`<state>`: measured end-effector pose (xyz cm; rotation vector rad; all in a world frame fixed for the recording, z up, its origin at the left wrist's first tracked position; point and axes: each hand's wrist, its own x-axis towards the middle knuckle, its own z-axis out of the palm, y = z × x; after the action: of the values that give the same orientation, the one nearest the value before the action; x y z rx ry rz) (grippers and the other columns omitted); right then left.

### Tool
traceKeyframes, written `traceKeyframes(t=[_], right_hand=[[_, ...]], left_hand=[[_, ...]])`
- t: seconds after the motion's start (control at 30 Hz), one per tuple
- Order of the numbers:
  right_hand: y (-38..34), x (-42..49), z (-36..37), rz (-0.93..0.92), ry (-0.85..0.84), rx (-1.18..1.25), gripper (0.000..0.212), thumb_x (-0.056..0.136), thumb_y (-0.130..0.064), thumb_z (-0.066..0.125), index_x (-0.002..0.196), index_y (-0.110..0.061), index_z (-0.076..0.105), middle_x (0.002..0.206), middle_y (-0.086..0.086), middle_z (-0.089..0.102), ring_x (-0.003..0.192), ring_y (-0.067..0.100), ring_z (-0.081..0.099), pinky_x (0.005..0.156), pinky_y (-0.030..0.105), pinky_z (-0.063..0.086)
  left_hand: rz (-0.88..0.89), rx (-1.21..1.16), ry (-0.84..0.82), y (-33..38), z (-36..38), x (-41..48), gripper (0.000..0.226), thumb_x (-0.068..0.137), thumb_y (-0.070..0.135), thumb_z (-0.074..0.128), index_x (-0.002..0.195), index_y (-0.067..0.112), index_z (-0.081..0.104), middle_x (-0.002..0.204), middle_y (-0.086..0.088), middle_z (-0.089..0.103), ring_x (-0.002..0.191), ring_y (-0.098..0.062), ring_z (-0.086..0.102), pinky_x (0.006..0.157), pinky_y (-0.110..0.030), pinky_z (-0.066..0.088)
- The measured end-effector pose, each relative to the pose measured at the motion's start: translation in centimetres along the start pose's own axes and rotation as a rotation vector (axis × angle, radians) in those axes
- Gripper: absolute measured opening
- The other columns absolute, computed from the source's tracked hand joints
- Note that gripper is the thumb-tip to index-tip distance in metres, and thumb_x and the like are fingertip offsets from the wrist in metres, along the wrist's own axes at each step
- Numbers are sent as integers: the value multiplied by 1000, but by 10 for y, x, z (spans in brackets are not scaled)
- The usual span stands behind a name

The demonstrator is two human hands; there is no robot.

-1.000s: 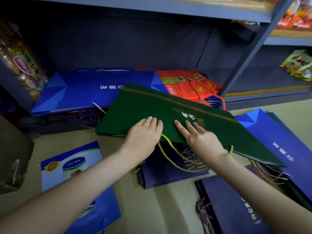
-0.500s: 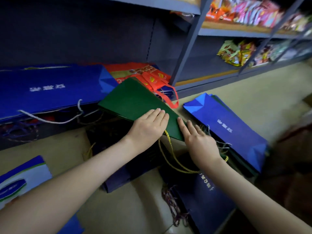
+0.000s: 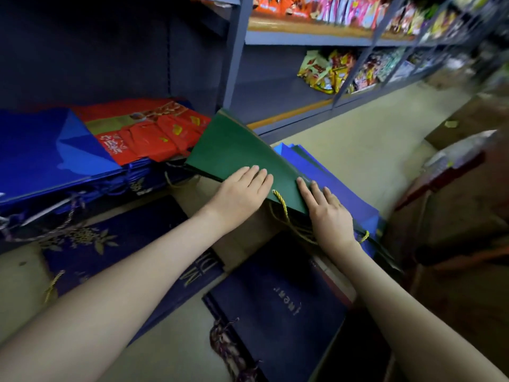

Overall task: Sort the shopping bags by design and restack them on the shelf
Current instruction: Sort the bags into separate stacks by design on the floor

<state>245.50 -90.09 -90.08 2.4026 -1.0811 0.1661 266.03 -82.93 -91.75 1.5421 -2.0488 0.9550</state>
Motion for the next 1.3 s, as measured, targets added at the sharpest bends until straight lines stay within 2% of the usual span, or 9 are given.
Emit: traceKeyframes(t=[0.1,0.27,0.4,0.57,0.7,0.83,0.97,1.07,1.3], right_hand=[[24,-5,16,62,24,37,62,80,-1,31,139,-15,44,118,14,65,97,35,66,74,37,56],[42,5,35,112,-22,90,65,78,5,33,141,-10,43,123,21,60,106,42,61,84,46,55],[51,33,63,176,-109,136,75,77,12,56,145,-11,34,130,22,55,112,43,57,85,46,53],[58,58,102,271,-315,154,87,87,5,49,151,-18,-5,150,12,30,130,33,41,95,39,45],[47,38,142,212,-517,283,84,90,1,46,152,-19,-7,148,9,32,136,26,34,100,38,41],[46,-4,195,170,-737,332,97,89,-13,60,150,-27,-13,157,10,13,144,28,13,111,47,27],[47,-22,225,70,-865,413,81,98,-16,45,145,-45,-13,160,0,-3,146,29,-1,110,59,20],[45,-15,234,87,-823,398,80,98,-22,46,142,-52,-13,159,-5,-7,145,35,-1,108,62,21],[57,15,244,270,-823,320,78,96,0,33,149,-40,-9,159,2,-3,145,32,-2,109,59,22]], left_hand=[[6,-49,18,18,15,24,44,97,-1,28,100,1,72,99,-15,71,91,-27,69,83,-35,55],[-26,-62,-45,26,48,45,36,87,2,40,104,1,71,104,-15,70,96,-29,68,87,-37,54],[-141,11,-245,19,72,56,53,86,6,29,134,7,52,135,-17,53,126,-31,49,106,-43,37],[-183,-83,-603,48,105,59,74,93,7,40,151,16,-5,159,-12,-5,146,-27,-5,116,-46,-2],[-178,-224,-862,73,139,52,74,95,12,42,151,21,-5,159,-8,-7,146,-22,-5,116,-45,-1],[-207,-325,-1064,95,170,36,79,94,13,47,151,19,-7,159,-8,-8,146,-21,-7,116,-43,0],[-197,-373,-1090,114,187,20,76,95,16,45,151,20,-6,159,-8,-10,146,-21,-8,116,-43,-2],[-206,-373,-1063,120,194,13,75,95,13,43,151,22,-6,158,-7,-13,146,-21,-10,116,-43,-5],[-248,-315,-954,95,192,-2,73,96,16,41,151,24,-6,157,-8,-17,146,-21,-12,115,-40,-9]])
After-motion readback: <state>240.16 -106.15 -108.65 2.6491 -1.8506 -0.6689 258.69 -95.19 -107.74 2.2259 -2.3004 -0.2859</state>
